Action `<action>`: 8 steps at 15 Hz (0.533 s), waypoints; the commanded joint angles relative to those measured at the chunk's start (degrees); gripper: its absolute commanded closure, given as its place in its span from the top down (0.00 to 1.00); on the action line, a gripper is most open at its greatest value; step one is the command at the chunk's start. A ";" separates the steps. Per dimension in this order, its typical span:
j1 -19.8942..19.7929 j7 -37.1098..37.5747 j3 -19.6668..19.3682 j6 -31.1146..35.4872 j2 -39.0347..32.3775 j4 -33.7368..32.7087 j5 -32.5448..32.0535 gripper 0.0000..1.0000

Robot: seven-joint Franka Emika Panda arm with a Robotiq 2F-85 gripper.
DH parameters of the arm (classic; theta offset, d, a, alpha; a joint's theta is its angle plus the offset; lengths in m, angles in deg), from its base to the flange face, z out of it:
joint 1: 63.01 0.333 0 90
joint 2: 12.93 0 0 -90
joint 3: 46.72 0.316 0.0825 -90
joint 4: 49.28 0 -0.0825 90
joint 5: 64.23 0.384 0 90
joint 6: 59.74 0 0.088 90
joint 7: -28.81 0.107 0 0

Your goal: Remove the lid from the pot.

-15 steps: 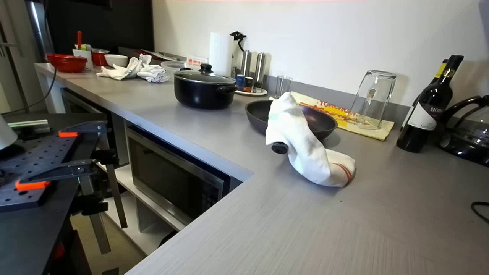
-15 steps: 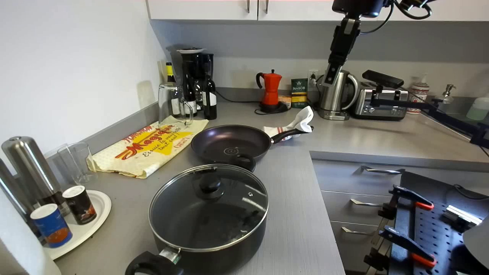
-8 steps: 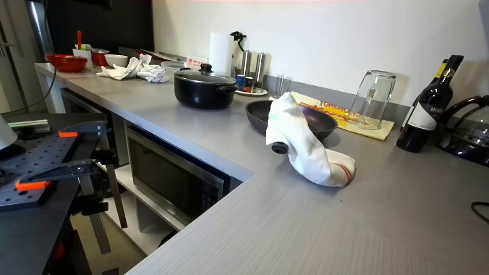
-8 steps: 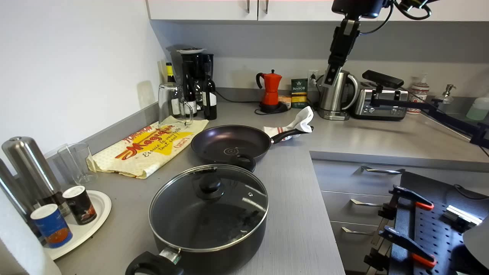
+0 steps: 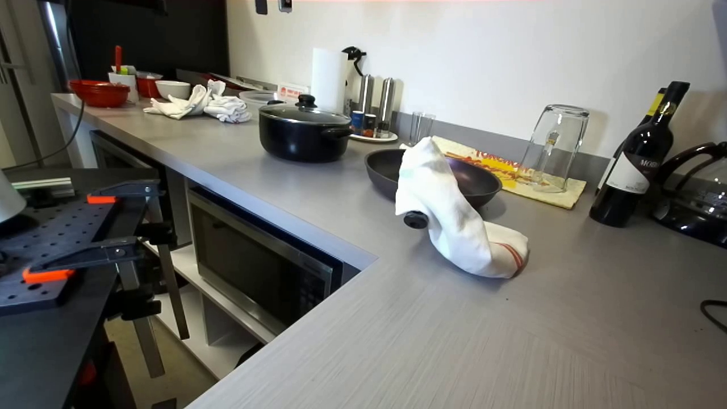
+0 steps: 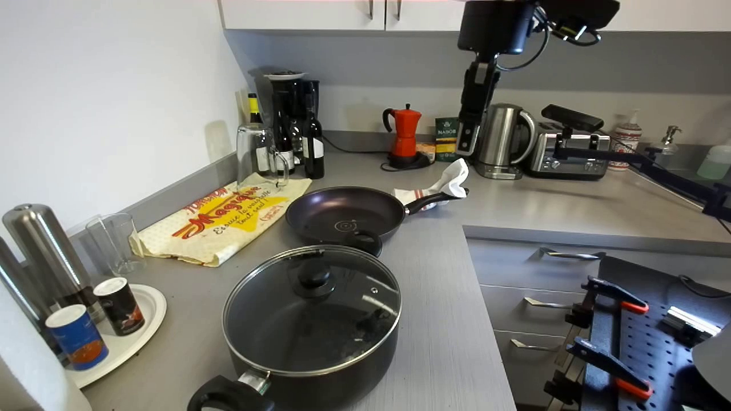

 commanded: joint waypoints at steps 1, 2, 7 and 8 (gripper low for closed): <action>0.34 -0.25 1.35 -1.93 -9.37 -7.69 -1.71 1.00; 0.43 -0.07 1.87 -2.45 -12.07 -9.77 -2.27 1.00; 1.26 0.75 3.52 -5.79 -23.59 -19.68 -6.29 1.00; 1.56 1.07 3.71 -6.87 -26.33 -22.18 -7.28 1.00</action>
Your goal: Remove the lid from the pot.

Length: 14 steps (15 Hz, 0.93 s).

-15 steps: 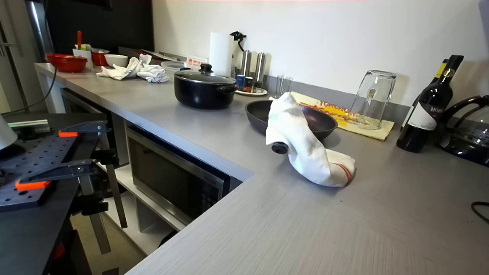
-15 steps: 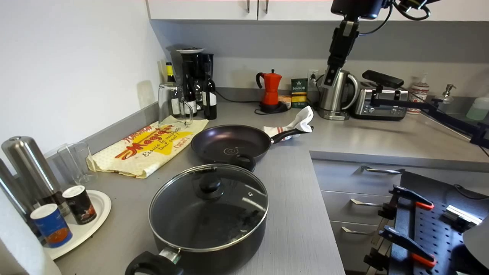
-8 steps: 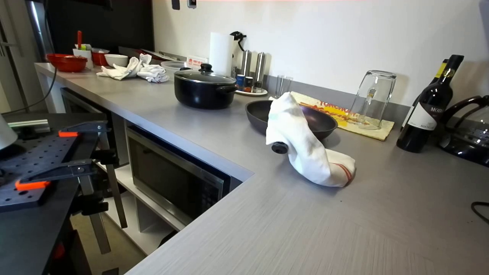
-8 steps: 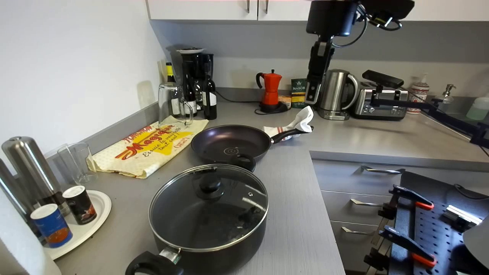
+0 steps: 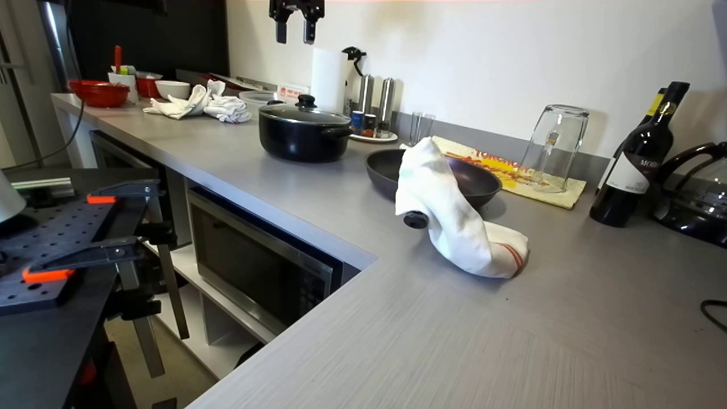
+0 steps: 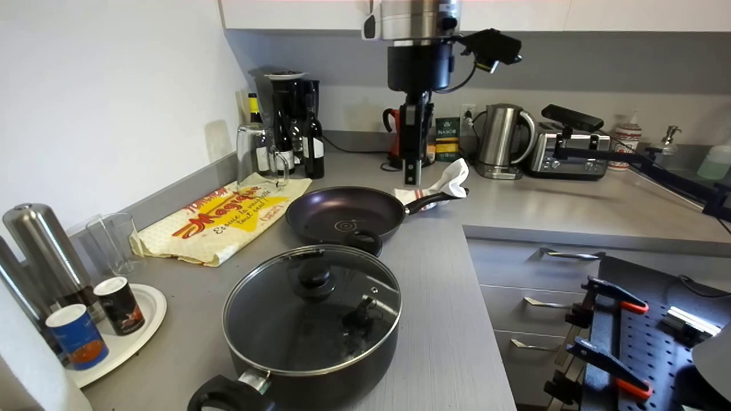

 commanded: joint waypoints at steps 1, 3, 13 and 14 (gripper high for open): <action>1.25 0.99 0.58 -5.35 -10.05 -10.40 -3.66 1.00; 2.21 1.15 0.63 -7.48 -14.62 -15.00 -5.08 1.00; 7.93 0.30 0.03 -16.05 -32.33 -33.71 -6.96 1.00; 8.47 0.22 0.04 -16.71 -33.53 -35.01 -6.81 1.00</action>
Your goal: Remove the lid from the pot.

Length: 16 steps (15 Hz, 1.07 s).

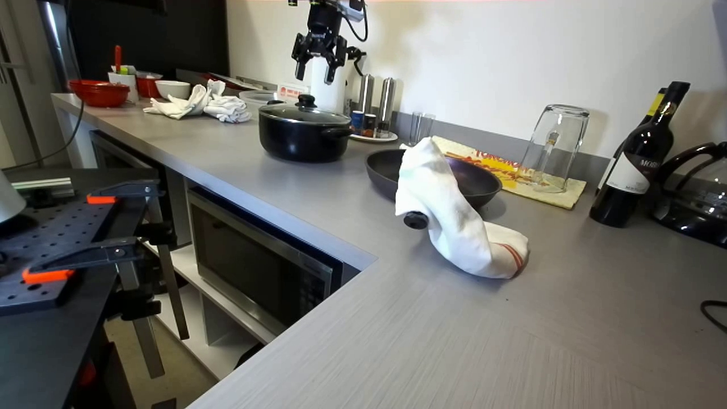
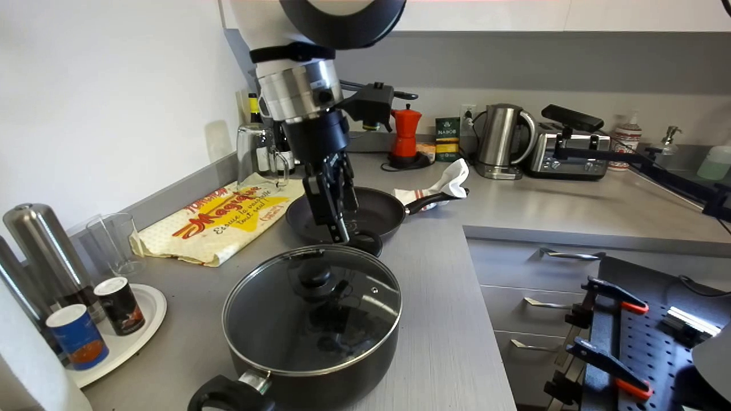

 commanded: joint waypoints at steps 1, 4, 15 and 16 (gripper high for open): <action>2.88 0.05 -0.47 -4.56 -6.10 -7.74 -0.86 1.00; 4.63 0.02 -0.58 -6.28 -8.94 -10.63 -0.88 1.00; 7.79 -0.55 -1.16 -10.95 -15.68 -18.60 -0.90 0.58; 7.85 -0.57 -1.22 -11.20 -15.92 -19.07 -0.83 0.51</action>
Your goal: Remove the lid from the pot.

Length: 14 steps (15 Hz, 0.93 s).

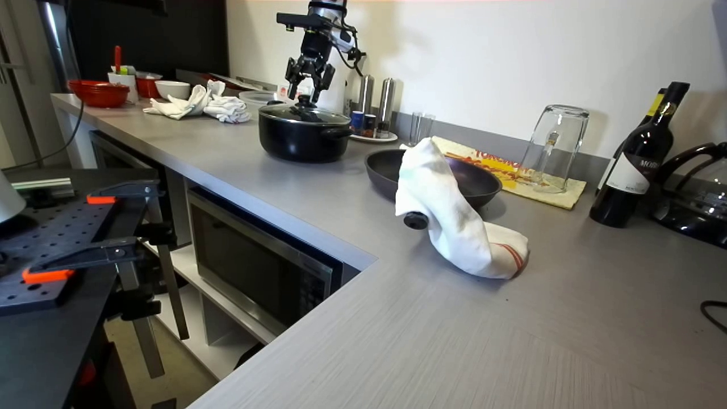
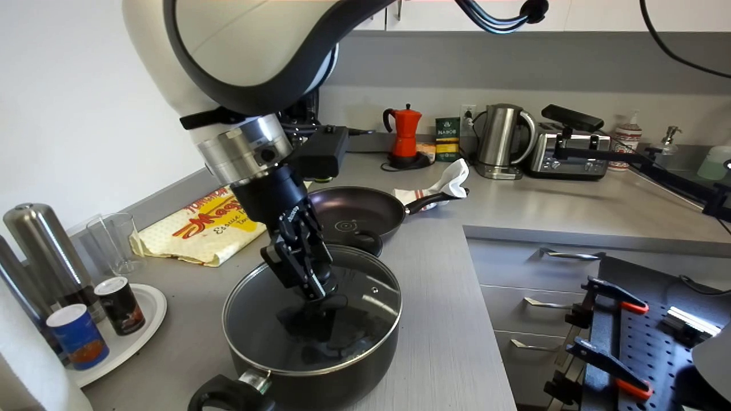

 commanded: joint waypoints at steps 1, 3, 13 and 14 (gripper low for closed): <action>1.10 -0.54 -0.78 -3.02 -2.18 -4.23 -0.80 0.44; 1.14 -0.54 -0.90 -3.43 -2.28 -4.80 -0.87 0.28; 2.14 1.26 -0.90 -6.17 1.18 -4.32 -1.37 0.25; 2.30 1.78 -0.98 -6.50 1.83 -4.23 -1.47 0.25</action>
